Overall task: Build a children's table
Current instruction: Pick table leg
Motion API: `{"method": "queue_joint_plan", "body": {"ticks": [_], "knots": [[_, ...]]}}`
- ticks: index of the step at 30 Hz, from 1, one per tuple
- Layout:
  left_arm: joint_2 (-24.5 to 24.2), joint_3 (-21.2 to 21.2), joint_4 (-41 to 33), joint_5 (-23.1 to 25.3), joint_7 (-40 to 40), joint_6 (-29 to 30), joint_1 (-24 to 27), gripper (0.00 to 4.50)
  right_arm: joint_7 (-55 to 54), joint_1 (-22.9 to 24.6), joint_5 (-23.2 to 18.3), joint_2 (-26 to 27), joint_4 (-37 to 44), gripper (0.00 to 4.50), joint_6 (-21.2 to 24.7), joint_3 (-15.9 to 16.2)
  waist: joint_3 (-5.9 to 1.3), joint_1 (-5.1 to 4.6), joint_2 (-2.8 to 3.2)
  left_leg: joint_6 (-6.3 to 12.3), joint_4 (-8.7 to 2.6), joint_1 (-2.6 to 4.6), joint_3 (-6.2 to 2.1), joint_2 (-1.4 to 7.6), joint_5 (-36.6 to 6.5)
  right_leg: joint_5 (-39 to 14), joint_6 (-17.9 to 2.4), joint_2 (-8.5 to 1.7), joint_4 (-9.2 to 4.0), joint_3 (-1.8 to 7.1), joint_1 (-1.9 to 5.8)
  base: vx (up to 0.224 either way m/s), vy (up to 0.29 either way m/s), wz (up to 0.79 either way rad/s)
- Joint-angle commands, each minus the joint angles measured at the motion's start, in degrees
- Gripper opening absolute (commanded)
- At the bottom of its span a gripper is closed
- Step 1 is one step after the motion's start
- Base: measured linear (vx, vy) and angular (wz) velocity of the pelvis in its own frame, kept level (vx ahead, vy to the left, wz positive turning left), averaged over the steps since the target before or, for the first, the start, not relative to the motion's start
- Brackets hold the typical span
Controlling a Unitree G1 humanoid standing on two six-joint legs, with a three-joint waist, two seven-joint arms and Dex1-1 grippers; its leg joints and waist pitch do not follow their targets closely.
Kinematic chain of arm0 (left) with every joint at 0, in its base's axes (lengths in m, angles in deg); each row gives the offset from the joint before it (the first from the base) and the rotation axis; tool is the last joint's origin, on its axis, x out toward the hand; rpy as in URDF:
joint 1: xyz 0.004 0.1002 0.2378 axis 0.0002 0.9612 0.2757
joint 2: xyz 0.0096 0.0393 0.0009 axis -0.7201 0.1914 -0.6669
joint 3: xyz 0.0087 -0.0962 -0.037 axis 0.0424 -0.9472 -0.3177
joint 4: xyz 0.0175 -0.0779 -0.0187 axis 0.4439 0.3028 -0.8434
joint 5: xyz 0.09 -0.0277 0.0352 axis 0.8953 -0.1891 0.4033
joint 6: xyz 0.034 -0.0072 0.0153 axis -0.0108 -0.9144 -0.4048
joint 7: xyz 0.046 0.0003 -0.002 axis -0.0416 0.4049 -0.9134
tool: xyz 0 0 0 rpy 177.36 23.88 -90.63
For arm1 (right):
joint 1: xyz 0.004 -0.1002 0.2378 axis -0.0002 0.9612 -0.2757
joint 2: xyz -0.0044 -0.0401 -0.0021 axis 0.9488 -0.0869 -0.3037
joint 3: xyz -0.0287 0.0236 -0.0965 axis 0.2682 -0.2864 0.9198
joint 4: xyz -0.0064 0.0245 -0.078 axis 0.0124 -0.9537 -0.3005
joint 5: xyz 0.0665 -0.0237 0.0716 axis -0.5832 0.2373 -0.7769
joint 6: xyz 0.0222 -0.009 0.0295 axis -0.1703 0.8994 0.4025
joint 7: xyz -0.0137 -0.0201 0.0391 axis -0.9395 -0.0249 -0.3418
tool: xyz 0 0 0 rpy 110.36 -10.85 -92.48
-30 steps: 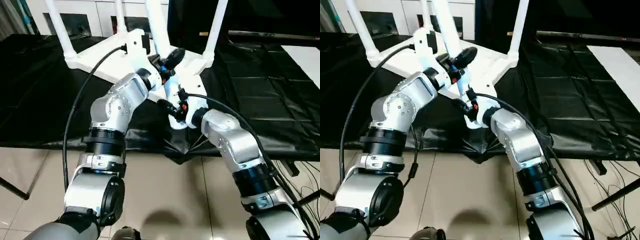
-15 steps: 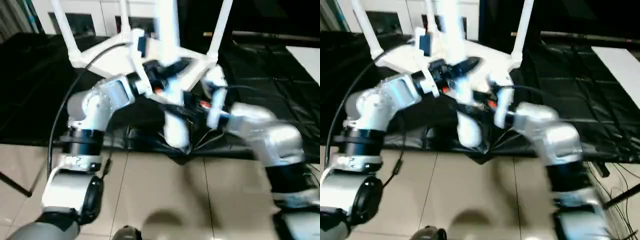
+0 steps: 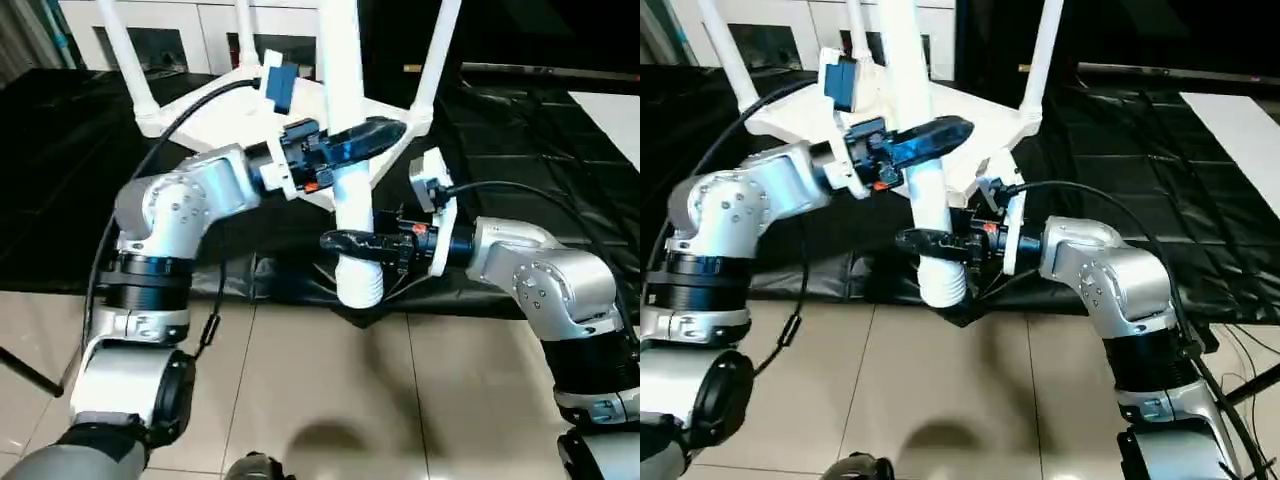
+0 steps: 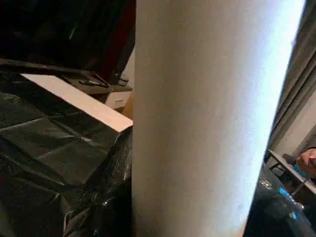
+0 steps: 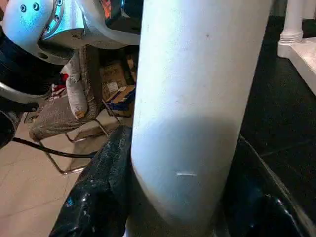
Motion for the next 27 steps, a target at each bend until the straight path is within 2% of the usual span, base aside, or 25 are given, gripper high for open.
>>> {"method": "queue_joint_plan", "body": {"ticks": [1, 4, 5, 6, 7, 8, 9, 10, 11, 13, 14, 16, 19, 22, 26, 27], "knots": [[0.16, -0.14, -1.81, -1.64, -1.17, 0.31, -0.1, 1.84, -1.28, 0.07, 1.13, -0.33, -0.2, 1.93, 0.2, -0.33, -4.82, -0.01, 0.5, 0.07, -3.27, 2.67, -1.4, 3.17, -8.86, 5.0, -15.96, -4.81, -3.94, 2.15, 2.04, 0.0, 0.0, 0.0], [0.58, 0.27, -0.46, 1.37, 1.84, -2.02, -0.26, 1.84, -2.68, 0.02, 1.24, 0.16, -0.38, 1.91, -0.54, -0.9, -4.86, -0.08, 0.49, -0.1, -3.27, 2.68, -1.42, 3.16, -8.74, 5.78, -15.82, -4.8, -3.96, 2.15, 2.07, 0.0, 0.0, 0.0], [1.26, -0.81, 1.93, 1.87, 4.6, -1.93, -1.16, 2.19, -3.59, -0.18, 1.82, 0.44, -0.6, 1.91, -1.21, -0.96, -4.92, -0.03, 0.69, -0.14, -3.2, 2.71, -1.43, 3.14, -8.62, 6.03, -15.8, -4.79, -3.88, 2.16, 2.07, 0.0, 0.0, 0.0], [1.29, -0.46, 3.23, 3.83, 6.74, -3.03, -1.58, 2.54, -4.76, -0.39, 2.77, 0.76, -0.89, 1.91, -2.15, -0.93, -4.91, -0.05, 0.59, -0.12, -3.2, 2.7, -1.41, 3.12, -8.63, 6.37, -15.86, -4.81, -3.98, 2.17, 2.07, 0.0, 0.0, 0.0], [1.74, 0.01, 4.85, 7.11, 10.46, -5.73, -2.08, 2.54, -7.58, -0.87, 5.33, 1.66, -1.6, 1.91, -4.3, -0.48, -4.96, -0.06, 0.66, -0.17, -3.14, 2.65, -1.47, 3.14, -8.49, 6.57, -15.72, -4.85, -3.94, 2.18, 2.1, 0.0, 0.0, 0.0], [2.05, 0.37, 5.6, 9.28, 12.79, -7.75, -2.31, 2.57, -9.59, -1.18, 7.13, 2.32, -2.03, 1.91, -5.73, -0.12, -4.92, -0.28, 0.67, -1.24, -3.29, 2.65, -1.64, 3.19, -8.72, 6.01, -14.84, -4.81, -4.09, 2.14, 2.0, 0.0, 0.0, 0.0], [2.52, 0.53, 6.1, 11.12, 14.89, -10.16, -2.44, 2.68, -11.51, -1.43, 8.62, 3.01, -2.44, 1.91, -6.82, 0.17, -4.94, -0.28, 0.54, -1.51, -3.31, 2.62, -1.66, 3.16, -8.97, 5.79, -14.46, -4.82, -4.1, 2.14, 2.16, 0.0, 0.0, 0.0], [3.56, 0.46, 7.57, 14.26, 19.64, -14.25, -2.78, 2.82, -14.71, -1.7, 9.82, 4.56, -2.76, 1.91, -7.17, 0.21, -4.94, -0.4, 0.55, -1.7, -3.34, 2.52, -1.67, 3.07, -8.9, 5.75, -13.98, -4.89, -4.13, 2.21, 2.34, 0.0, 0.0, 0.0], [3.84, 0.47, 8.01, 15.13, 20.98, -15.34, -2.86, 2.95, -15.55, -1.75, 9.96, 5.07, -2.78, 1.89, -7.09, 0.16, -4.91, -0.56, 0.68, -1.67, -3.38, 2.51, -1.68, 3.13, -9.09, 5.7, -13.82, -4.89, -4.2, 2.26, 2.22, 0.0, 0.0, 0.0], [5.49, -0.31, 8.8, 15.76, 23.82, -17.42, -2.67, 3.03, -19.61, -1.89, 12.26, 7.27, -2.45, 1.87, -7.54, 1.69, -5.09, -0.69, 0.76, -1.25, -3.26, 2.51, -1.75, 3.06, -8.38, 7.07, -13.56, -4.85, -4.02, 2.2, 2.37, 0.0, 0.0, 0.0], [6.19, -0.4, 8.49, 15.47, 24.12, -17.3, -2.35, 3.03, -21.61, -1.92, 14.04, 8.05, -2.36, 1.86, -8.24, 2.89, -5.24, -0.83, 0.9, -1.21, -3.16, 2.53, -1.75, 3.14, -6.93, 9.78, -14.0, -4.72, -3.61, 2.08, 2.17, 0.0, 0.0, 0.0], [7.19, -0.2, 7.89, 15.22, 24.53, -16.81, -1.88, 3.03, -24.4, -2.06, 15.92, 9.34, -2.51, 1.86, -9.05, 4.36, -5.24, -0.76, 1.02, -0.82, -3.06, 2.54, -1.63, 3.0, -6.49, 10.74, -14.57, -4.77, -3.61, 2.09, 2.12, 0.0, 0.0, 0.0], [7.87, 0.1, 7.58, 15.33, 25.19, -16.3, -1.61, 3.03, -26.3, -2.22, 15.96, 11.1, -2.81, 1.86, -9.25, 4.12, -5.1, -0.79, 1.18, -0.57, -3.19, 2.63, -1.61, 3.05, -8.33, 9.25, -14.68, -4.78, -3.79, 2.16, 2.06, 0.0, 0.0, 0.0], [8.25, 0.06, 8.35, 15.71, 25.26, -16.9, -1.9, 3.03, -27.51, -2.43, 17.09, 12.13, -3.6, 1.86, -10.24, 3.73, -4.96, -0.78, 1.29, -1.14, -3.42, 2.73, -1.66, 3.15, -9.9, 6.57, -14.23, -4.79, -4.02, 2.22, 1.98, 0.0, 0.0, 0.0], [8.72, 0.0, 9.6, 17.15, 26.48, -19.25, -2.32, 3.03, -28.14, -2.7, 17.77, 12.57, -4.18, 1.86, -10.72, 3.09, -4.94, -0.84, 1.24, -1.62, -3.53, 2.69, -1.68, 3.14, -10.32, 6.46, -13.54, -4.78, -4.11, 2.3, 2.02, 0.0, 0.0, 0.0], [8.76, -0.18, 10.08, 17.39, 26.63, -20.07, -2.46, 3.03, -26.74, -2.63, 16.28, 12.38, -3.73, 1.86, -10.45, 2.18, -4.97, -0.82, 1.26, -1.65, -3.48, 2.73, -1.67, 3.13, -10.21, 6.71, -13.52, -4.79, -4.06, 2.3, 2.0, 0.0, 0.0, 0.0]]}}
